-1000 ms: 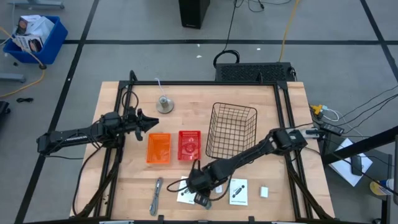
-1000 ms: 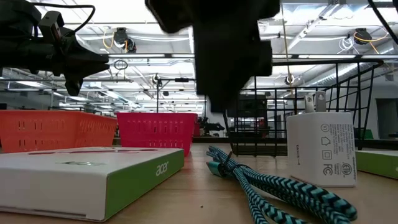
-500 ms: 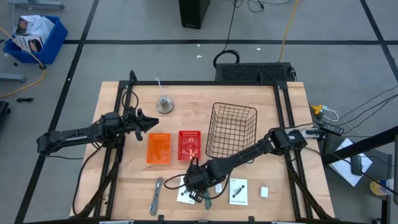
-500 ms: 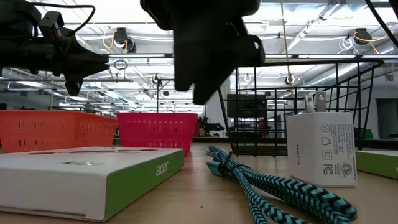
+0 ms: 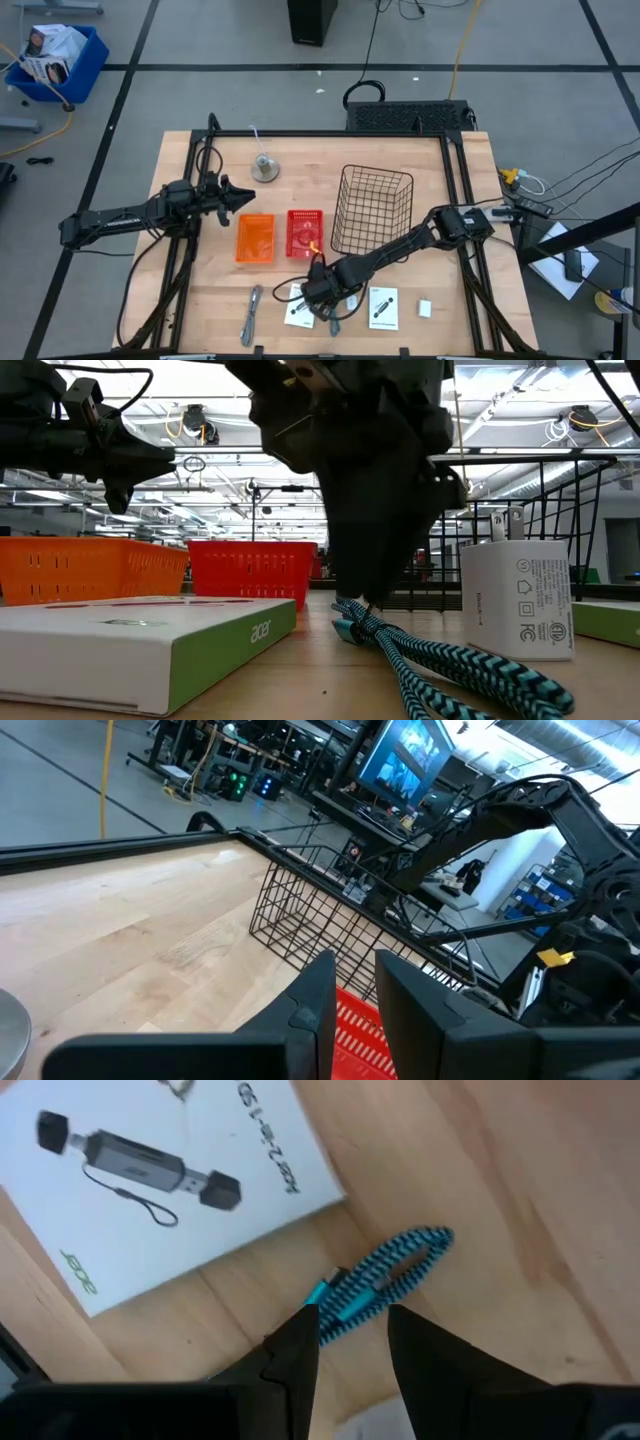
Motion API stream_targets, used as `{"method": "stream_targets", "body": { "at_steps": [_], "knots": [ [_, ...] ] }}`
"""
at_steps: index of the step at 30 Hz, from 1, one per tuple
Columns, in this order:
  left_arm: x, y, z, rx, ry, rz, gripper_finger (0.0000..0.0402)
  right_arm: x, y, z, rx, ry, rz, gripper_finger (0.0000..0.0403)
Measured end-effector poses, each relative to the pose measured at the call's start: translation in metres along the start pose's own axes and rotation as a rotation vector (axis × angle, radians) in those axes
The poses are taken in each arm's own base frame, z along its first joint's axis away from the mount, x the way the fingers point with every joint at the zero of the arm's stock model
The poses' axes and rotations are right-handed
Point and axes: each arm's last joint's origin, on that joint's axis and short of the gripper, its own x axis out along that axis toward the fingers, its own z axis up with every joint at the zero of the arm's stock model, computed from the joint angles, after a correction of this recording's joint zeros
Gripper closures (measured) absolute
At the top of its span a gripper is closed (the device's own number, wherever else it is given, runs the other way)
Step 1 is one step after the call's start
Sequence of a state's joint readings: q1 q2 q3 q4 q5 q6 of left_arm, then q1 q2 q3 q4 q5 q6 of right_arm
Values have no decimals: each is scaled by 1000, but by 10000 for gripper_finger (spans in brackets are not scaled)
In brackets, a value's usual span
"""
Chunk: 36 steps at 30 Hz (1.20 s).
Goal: Pick and place items into bin
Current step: Put the blue charger cable into the orange bin
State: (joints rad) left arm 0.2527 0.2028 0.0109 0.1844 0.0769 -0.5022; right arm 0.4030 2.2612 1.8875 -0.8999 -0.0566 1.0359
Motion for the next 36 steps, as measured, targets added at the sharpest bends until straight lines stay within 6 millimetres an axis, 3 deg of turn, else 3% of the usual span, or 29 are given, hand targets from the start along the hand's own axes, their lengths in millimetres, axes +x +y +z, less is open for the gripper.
{"method": "stream_targets", "body": {
  "at_steps": [20, 25, 30, 36],
  "knots": [
    [0, 0, 0, 0, 0, 0, 325, 16, -3, -4, -14, 1, 48, 291],
    [0, 0, 0, 0, 0, 0, 325, 21, -8, -6, -32, 8, 39, 325],
    [0, 0, 0, 0, 0, 0, 325, 26, -10, -7, -60, 5, 45, 386],
    [0, 0, 0, 0, 0, 0, 325, 27, -7, -5, -92, -21, 75, 397]
  ]
}}
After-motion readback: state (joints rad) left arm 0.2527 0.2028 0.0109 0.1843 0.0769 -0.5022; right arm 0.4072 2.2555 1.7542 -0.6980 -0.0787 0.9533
